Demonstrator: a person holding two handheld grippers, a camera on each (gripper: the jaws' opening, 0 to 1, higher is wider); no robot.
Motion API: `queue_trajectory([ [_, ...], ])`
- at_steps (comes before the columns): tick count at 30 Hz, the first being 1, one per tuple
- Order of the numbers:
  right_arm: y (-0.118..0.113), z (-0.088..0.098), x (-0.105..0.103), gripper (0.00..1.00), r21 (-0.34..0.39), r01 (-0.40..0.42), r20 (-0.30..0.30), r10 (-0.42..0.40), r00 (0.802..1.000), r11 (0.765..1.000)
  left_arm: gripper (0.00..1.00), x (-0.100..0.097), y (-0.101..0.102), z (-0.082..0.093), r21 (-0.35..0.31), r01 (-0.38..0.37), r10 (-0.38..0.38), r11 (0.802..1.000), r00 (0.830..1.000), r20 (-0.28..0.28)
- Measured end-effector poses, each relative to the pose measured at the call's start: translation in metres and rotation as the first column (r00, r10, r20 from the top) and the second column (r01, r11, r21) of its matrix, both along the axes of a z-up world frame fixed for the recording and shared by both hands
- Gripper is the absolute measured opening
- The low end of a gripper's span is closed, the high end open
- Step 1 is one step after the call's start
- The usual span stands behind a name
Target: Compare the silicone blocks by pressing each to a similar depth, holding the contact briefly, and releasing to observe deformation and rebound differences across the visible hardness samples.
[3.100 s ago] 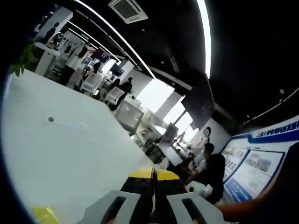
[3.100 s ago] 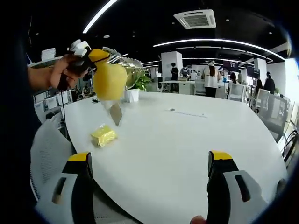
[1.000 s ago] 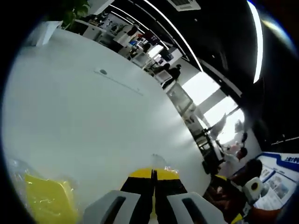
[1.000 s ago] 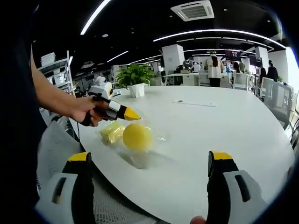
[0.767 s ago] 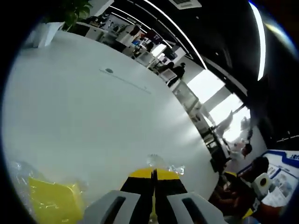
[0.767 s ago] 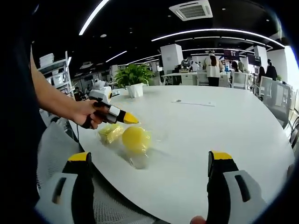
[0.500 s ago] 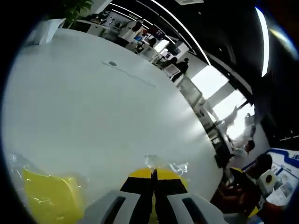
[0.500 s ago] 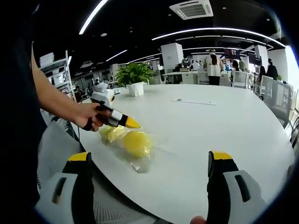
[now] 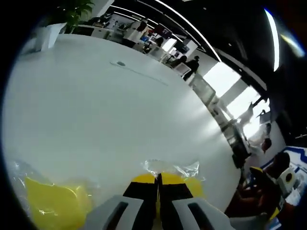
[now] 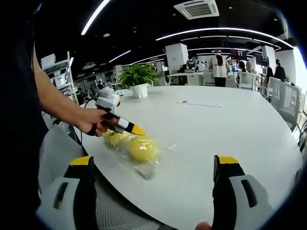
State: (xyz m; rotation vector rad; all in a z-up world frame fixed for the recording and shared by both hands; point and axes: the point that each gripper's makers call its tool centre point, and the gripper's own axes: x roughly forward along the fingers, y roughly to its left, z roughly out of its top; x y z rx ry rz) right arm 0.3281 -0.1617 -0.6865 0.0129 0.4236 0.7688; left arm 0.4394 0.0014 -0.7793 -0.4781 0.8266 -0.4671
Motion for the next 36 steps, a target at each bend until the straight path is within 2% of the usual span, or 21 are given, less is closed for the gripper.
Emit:
queue_trajectory([
  [4, 0.003, -0.002, 0.0, 0.96, -0.014, -0.011, 0.0, 0.011, 1.0, 1.0, 0.0, -0.005, -0.004, -0.01, 0.052, 0.058, -0.058, 0.997, 0.998, -0.01],
  [15, 0.008, -0.004, -0.004, 0.96, -0.015, -0.024, -0.005, 0.024, 1.0, 1.0, 0.0, -0.004, -0.003, -0.015, 0.063, 0.053, -0.052, 0.997, 0.999, -0.016],
  [21, 0.007, -0.004, -0.002, 0.96, -0.017, -0.026, -0.002, 0.026, 1.0, 1.0, 0.06, -0.002, 0.0, -0.014, 0.083, 0.07, -0.071, 0.994, 0.997, 0.013],
  [23, 0.008, -0.003, -0.002, 0.96, -0.017, -0.027, -0.001, 0.027, 1.0, 0.999, 0.1, -0.001, 0.0, -0.014, 0.079, 0.078, -0.08, 0.994, 0.997, 0.021],
  [25, 0.009, -0.004, -0.002, 0.96, -0.02, -0.031, -0.001, 0.031, 1.0, 0.999, 0.15, 0.0, 0.005, -0.015, 0.103, 0.085, -0.088, 0.991, 0.996, 0.024],
  [29, 0.01, -0.003, -0.002, 0.96, -0.02, -0.032, -0.001, 0.032, 0.999, 0.999, 0.28, 0.002, 0.005, -0.007, 0.083, 0.088, -0.091, 0.993, 0.995, 0.041],
  [32, 0.011, -0.003, -0.001, 0.96, -0.024, -0.032, -0.001, 0.032, 0.999, 0.999, 0.4, 0.006, 0.007, 0.003, 0.076, 0.086, -0.092, 0.993, 0.993, 0.073],
  [34, 0.011, -0.002, 0.001, 0.96, -0.024, -0.03, 0.0, 0.03, 1.0, 0.999, 0.52, 0.012, 0.012, 0.013, 0.094, 0.087, -0.099, 0.992, 0.985, 0.138],
  [36, 0.011, 0.0, 0.004, 0.96, -0.028, -0.023, 0.014, 0.024, 1.0, 0.999, 0.63, 0.014, 0.019, 0.019, 0.096, 0.084, -0.098, 0.992, 0.984, 0.151],
])
